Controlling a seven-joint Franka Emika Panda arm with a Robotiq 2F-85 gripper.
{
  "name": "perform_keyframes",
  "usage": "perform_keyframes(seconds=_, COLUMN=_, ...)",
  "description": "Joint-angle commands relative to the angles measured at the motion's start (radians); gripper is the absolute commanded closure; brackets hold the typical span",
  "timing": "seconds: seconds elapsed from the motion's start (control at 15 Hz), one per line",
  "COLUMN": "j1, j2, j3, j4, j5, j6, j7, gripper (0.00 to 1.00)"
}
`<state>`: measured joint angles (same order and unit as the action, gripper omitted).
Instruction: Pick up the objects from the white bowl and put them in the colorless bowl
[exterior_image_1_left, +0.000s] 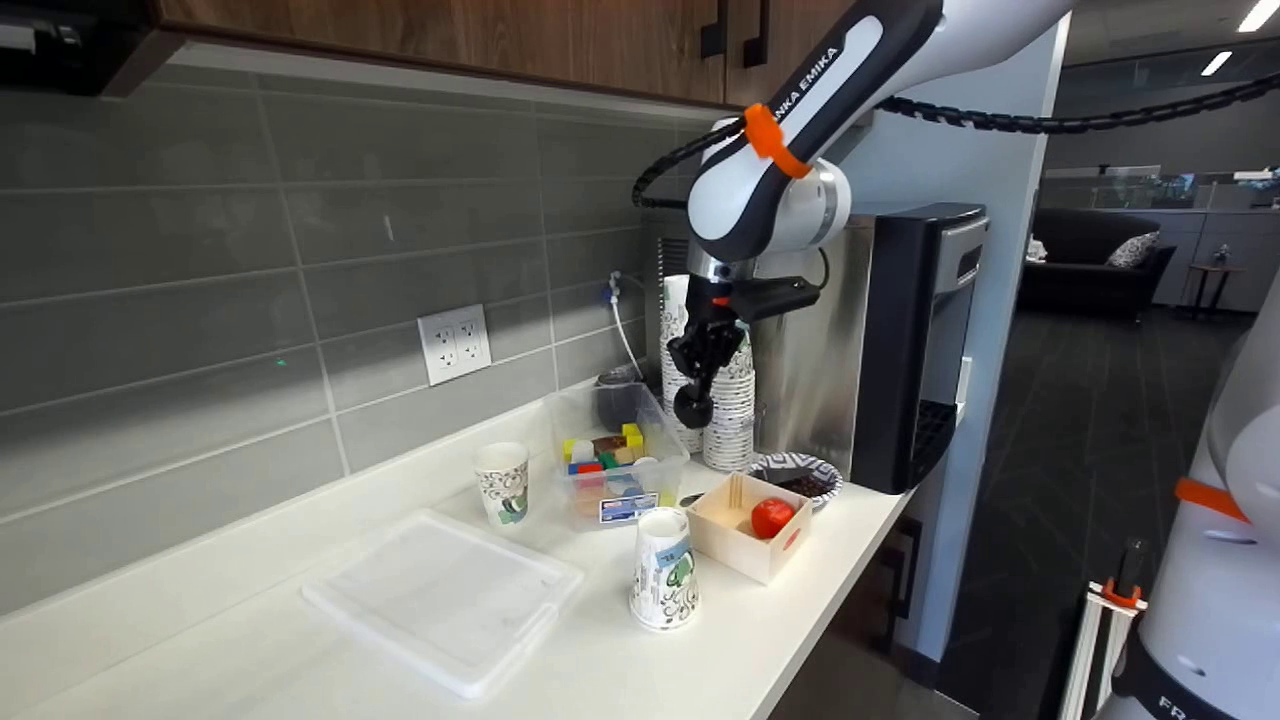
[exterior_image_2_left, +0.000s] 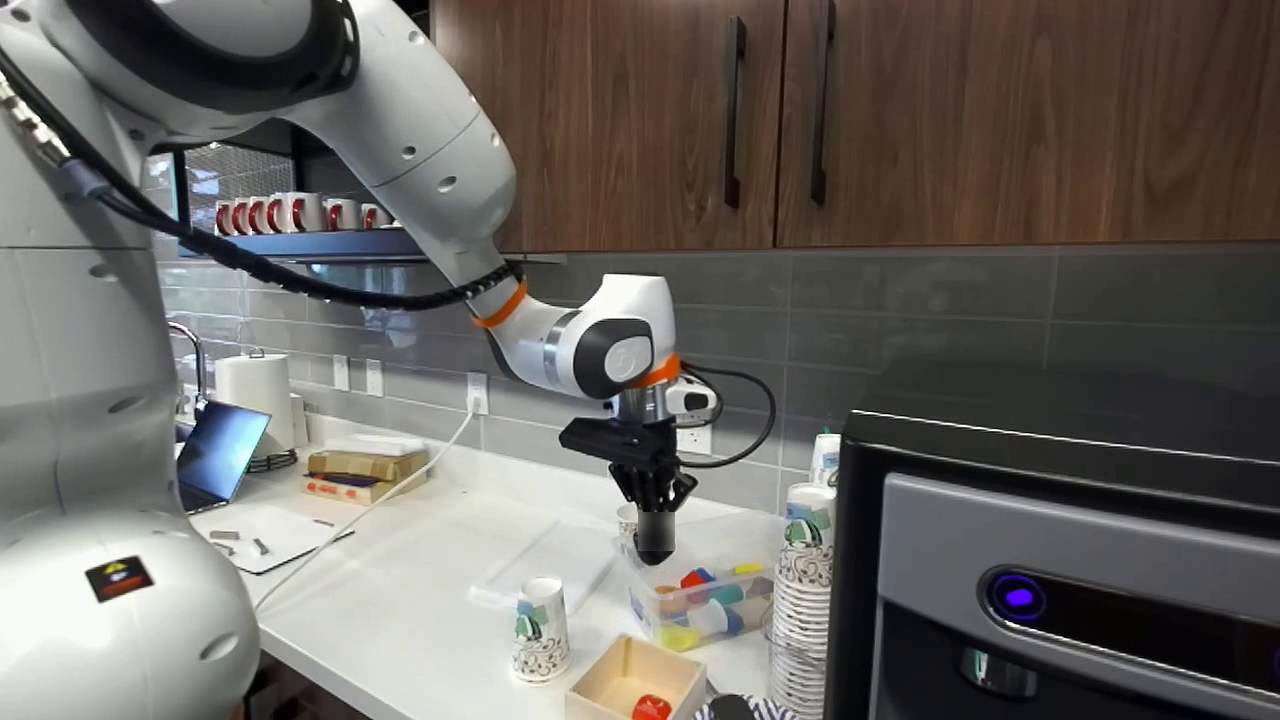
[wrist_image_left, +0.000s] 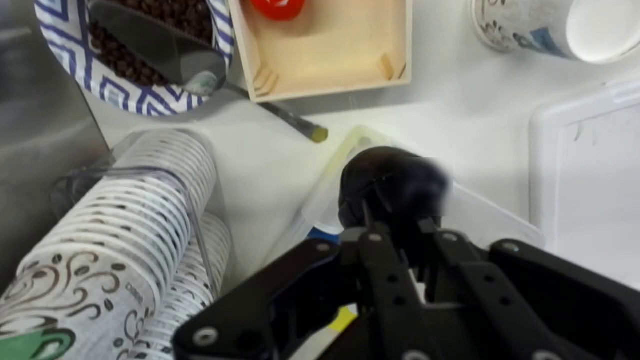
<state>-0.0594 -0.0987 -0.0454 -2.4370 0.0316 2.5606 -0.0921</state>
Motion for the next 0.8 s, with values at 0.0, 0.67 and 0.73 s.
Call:
perform_keyframes(seconds=0.0, j1=0.018, j2=0.053, j3=-0.003, j4=-0.013, j5=-0.004, j6=0.189, j7=-0.085, gripper=0.96)
perform_keyframes(seconds=0.67, j1=0.008, j2=0.270, j3=0.114, j4=0.032, j5=0.158, j6=0.548, j7=-0.302, gripper=0.61)
perform_keyframes(seconds=0.73, j1=-0.010, j2=0.279, j3=0.145, j4=0.034, j5=0.192, j6=0.575, j7=-0.325, gripper=0.60)
